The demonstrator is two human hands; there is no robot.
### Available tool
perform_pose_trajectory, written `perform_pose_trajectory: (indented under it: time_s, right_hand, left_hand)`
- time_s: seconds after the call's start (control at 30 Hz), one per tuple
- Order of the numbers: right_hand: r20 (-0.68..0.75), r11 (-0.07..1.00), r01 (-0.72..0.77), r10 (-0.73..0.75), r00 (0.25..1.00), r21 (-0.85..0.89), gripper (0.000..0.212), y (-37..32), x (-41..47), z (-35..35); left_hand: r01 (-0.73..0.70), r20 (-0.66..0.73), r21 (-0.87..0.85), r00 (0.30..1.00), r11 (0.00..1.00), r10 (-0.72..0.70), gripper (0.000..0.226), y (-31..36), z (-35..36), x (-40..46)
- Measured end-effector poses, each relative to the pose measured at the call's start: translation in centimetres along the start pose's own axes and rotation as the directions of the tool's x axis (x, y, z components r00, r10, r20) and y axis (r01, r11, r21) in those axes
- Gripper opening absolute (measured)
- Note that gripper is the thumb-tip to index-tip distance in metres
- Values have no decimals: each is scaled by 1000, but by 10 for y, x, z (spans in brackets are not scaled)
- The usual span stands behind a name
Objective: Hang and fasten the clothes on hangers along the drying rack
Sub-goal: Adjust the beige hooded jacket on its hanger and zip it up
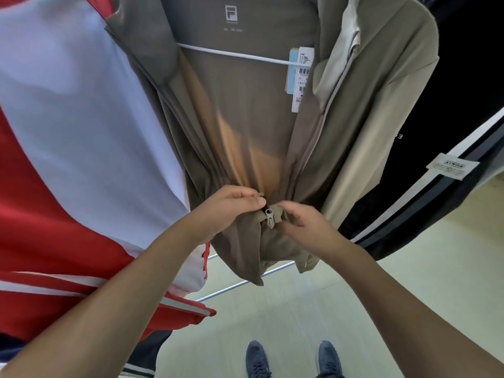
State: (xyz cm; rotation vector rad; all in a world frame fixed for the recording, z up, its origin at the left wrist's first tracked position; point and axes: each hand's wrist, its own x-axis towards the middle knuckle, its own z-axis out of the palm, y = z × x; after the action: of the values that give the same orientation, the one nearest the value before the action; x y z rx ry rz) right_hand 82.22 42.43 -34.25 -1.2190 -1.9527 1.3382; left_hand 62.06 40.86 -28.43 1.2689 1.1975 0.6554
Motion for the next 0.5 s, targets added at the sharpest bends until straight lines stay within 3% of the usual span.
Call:
perform_pose_trajectory:
  time_s: [0.07,0.13,0.2,0.27,0.4,0.5]
  right_hand:
    - [-16,995,17,-15,1000,102,13,-7,-1,-3]
    - [4,959,-24,24,1000,283,23,-15,0,-9]
    - [96,862,-224,202,975,455,32,-22,7,-14]
    - [238,773,-422,349,906,474,40,-30,14,-17]
    - [416,794,-464,297,859,392,33,-38,16,-24]
    - [447,762,-425,199,872,489,20,-40,14,-30]
  left_hand:
    - [21,-19,-25,1000,999,-21,22,2,-3,3]
    - [46,-49,-63,998,997,-49,20,2,-5,7]
    - [83,-113,-74,989,994,-91,37,1,-5,10]
    - [64,-147,68,988,996,-53,47,2,-2,11]
    - [14,-111,380,993,925,30,60,0,0,6]
    - [64,-307,298,951,952,32,33,-16,2,-2]
